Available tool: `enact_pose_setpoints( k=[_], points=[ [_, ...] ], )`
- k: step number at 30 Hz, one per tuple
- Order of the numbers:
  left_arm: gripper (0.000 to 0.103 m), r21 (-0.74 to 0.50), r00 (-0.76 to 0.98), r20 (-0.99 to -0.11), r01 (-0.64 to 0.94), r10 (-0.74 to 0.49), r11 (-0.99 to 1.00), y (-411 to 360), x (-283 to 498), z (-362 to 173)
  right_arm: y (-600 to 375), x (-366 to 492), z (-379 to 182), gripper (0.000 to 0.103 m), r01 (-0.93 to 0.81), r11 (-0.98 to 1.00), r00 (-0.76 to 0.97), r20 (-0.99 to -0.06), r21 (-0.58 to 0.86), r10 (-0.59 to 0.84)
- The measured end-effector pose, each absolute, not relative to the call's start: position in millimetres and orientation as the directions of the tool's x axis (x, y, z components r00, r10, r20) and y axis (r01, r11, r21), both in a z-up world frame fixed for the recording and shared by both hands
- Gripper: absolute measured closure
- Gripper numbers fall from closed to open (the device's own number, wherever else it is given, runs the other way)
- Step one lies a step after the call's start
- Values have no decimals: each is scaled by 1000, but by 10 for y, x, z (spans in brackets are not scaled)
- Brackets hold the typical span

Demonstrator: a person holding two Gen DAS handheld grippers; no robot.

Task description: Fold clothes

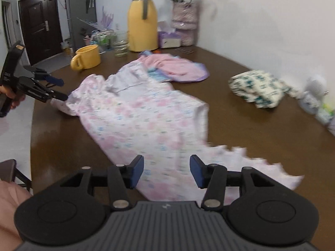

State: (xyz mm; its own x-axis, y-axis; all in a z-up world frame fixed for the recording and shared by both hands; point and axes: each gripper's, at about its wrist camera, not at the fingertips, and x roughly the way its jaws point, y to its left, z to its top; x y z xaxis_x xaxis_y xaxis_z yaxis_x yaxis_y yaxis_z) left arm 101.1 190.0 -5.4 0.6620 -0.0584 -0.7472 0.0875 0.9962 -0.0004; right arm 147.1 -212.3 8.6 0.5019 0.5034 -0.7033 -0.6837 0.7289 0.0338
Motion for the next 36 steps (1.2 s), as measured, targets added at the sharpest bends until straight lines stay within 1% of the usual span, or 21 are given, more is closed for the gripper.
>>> enact_pose_setpoints(
  k=[1,2,4,5,6,8,12,13,16,20,22,23,24,27,28,29,30,33,36],
  points=[
    [32,-28,655,-753,77,-72,997,1939,1010,-91,-2063,1491,10,54,-677,735,494,-708,51,504],
    [36,-53,649,-756,70,-86,996,1969,1011,-121,-2002,1511,-65,56,-669,740,486,-713,69,506],
    [47,-90,641,-760,60,-107,994,2007,1012,-173,-1908,1550,-210,60,-648,753,470,-721,110,509],
    [69,-95,639,-761,60,-112,994,2007,1013,-190,-1905,1559,-273,61,-631,763,460,-724,142,515],
    [88,-92,641,-760,59,-108,994,2002,1012,-203,-1914,1563,-328,62,-613,772,454,-725,168,518],
    [102,-59,648,-756,70,-91,996,1980,1005,-219,-1934,1553,-414,65,-583,788,455,-723,200,520],
    [103,103,675,-738,99,9,990,1851,1030,-219,-1933,1498,-464,66,-566,804,484,-715,185,505],
    [103,136,682,-731,102,30,985,1839,1052,-207,-1923,1483,-459,69,-568,806,492,-718,164,493],
    [103,211,702,-707,102,80,972,1817,1141,-170,-1896,1448,-458,70,-574,809,507,-720,129,474],
    [103,276,692,-708,88,140,957,1826,1249,-213,-1860,1403,-460,70,-579,811,525,-721,87,453],
    [102,245,695,-707,63,134,968,1878,1227,-188,-1847,1384,-462,70,-580,811,533,-720,71,445],
    [98,227,702,-700,48,129,973,1902,1193,-156,-1846,1378,-463,69,-579,812,536,-718,70,443],
    [95,204,713,-691,37,117,978,1917,1149,-108,-1844,1375,-463,69,-578,813,537,-718,69,443],
    [92,123,749,-661,57,38,991,1902,1010,67,-1846,1390,-446,69,-575,814,529,-723,79,444],
    [90,112,759,-651,76,16,991,1858,984,118,-1850,1399,-432,68,-573,815,524,-723,92,450],
    [84,98,765,-644,105,-17,990,1782,982,149,-1843,1401,-402,68,-573,813,527,-714,102,460],
    [82,81,767,-639,138,-55,987,1697,986,173,-1829,1400,-365,68,-575,811,533,-702,109,472],
    [82,30,752,-634,256,-180,966,1379,1062,166,-1674,1402,-261,68,-612,783,545,-661,106,515],
    [82,26,715,-653,351,-250,936,997,1248,10,-1423,1488,-259,68,-648,758,551,-641,75,535]
  ],
)
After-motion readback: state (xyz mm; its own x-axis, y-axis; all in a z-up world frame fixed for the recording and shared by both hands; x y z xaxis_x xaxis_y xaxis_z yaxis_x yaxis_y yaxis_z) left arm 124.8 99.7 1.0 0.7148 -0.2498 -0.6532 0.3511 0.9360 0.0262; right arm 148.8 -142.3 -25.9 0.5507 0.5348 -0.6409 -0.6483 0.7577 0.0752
